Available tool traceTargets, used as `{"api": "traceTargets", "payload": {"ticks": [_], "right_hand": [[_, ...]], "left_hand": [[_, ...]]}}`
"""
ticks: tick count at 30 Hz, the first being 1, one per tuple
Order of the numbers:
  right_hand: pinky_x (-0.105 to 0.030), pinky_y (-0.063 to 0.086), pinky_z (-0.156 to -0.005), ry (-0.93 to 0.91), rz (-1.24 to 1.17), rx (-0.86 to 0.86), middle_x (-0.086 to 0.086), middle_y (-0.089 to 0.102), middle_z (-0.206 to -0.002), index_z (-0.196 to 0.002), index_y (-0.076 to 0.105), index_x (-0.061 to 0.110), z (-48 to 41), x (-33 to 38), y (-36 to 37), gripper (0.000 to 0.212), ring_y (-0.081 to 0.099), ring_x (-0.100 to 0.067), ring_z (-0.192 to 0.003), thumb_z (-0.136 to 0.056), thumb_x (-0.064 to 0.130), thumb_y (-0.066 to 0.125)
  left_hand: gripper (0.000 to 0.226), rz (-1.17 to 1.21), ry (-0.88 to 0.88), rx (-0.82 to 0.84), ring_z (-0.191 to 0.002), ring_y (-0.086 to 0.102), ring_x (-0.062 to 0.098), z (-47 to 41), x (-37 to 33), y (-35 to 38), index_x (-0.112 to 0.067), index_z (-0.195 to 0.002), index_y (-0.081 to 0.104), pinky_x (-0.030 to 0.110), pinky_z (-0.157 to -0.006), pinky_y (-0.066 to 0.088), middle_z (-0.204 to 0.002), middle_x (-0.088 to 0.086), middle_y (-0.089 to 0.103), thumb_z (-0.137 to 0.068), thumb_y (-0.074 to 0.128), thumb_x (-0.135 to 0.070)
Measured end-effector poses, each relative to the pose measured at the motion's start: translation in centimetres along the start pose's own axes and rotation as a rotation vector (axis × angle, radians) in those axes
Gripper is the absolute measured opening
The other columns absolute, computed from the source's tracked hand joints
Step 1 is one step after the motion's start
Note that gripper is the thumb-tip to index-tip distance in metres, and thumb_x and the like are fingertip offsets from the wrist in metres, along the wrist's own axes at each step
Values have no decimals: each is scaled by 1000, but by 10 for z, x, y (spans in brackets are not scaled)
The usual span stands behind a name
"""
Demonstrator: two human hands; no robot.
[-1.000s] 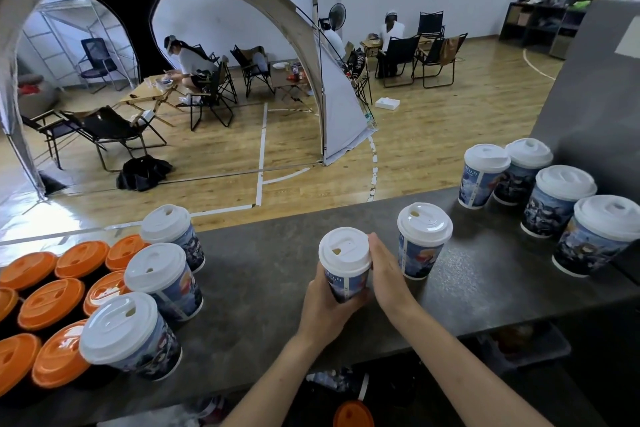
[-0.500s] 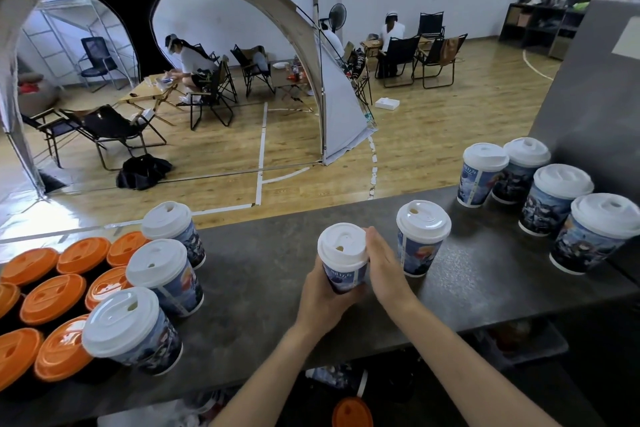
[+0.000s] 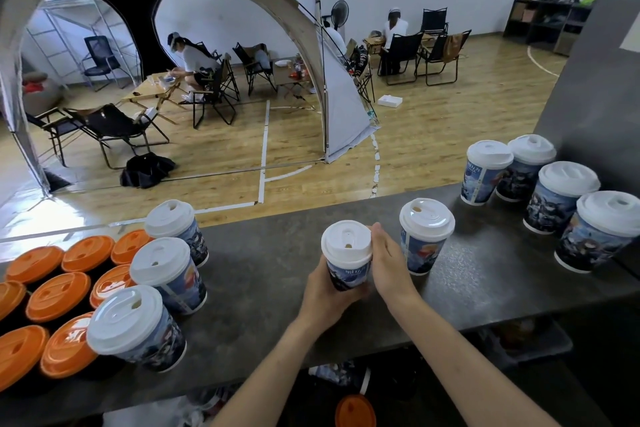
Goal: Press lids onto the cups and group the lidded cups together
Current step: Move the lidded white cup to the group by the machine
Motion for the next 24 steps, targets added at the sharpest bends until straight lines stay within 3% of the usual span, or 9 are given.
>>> {"api": "traceTargets", "payload": {"ticks": [3,8,11,14,16,18,21,24], "right_hand": [[-31,46,-104,-71,-27,-59,3,69,-119,-120,66,21,4,-10,0,35,61,-10,-118,-110,32,34],[-35,47,-105,-113,30,-25,1,69,-120,-119,64,24,-3,-8,-1,32,61,-13,-119,-110,26,33],[-29,48,-100,-105,63,6,-1,69,-118,-119,65,18,-6,-5,-2,33,61,-14,-117,-110,23,33],[-12,49,-82,-68,31,2,6,70,-104,-105,66,19,-7,-4,-5,32,63,-8,-104,-110,25,35],[-9,49,-79,-41,-16,-11,8,71,-104,-108,68,16,-5,-6,-5,36,64,-2,-101,-110,31,36],[-11,49,-85,-42,-57,-27,4,72,-112,-118,68,13,1,-10,-4,38,65,1,-105,-110,29,34],[-13,47,-87,-101,-65,-69,4,72,-110,-115,67,15,7,-12,-3,37,65,2,-103,-111,20,31],[-14,47,-89,-146,3,-55,8,71,-111,-115,66,20,2,-8,-3,35,63,4,-105,-111,19,31]], "left_hand": [[83,9,48,-100,-115,67,3,6,-6,4,-21,-133,59,29,-96,56,-124,-13,71,-59,85,-48],[88,-8,36,14,-118,65,1,0,-4,4,-25,-134,56,24,-98,54,-128,-13,68,-56,90,-47],[90,6,18,60,-121,63,3,-8,-4,1,-22,-139,52,16,-96,52,-132,-11,66,-62,97,-28],[79,16,62,4,-119,63,-1,-4,-9,1,-20,-136,54,16,-96,51,-130,-11,67,-70,94,-7],[75,44,95,-52,-121,64,4,0,-10,2,-14,-138,54,21,-100,52,-132,-7,68,-73,91,-5],[74,60,129,-111,-125,63,7,5,-12,4,-15,-140,54,25,-102,51,-133,-8,67,-75,91,-13],[77,14,126,-171,-125,60,0,9,-13,9,-20,-140,53,20,-102,50,-133,-17,65,-73,92,-19],[86,38,69,-71,-126,61,4,-1,-8,6,-21,-142,51,20,-102,51,-134,-13,65,-67,93,-20]]}}
Point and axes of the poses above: each hand's wrist, its own z-axis away from the middle knuckle, its own y-axis out of the palm, x = y × z, the point moved 9 cm from there along -z, towards the middle knuckle
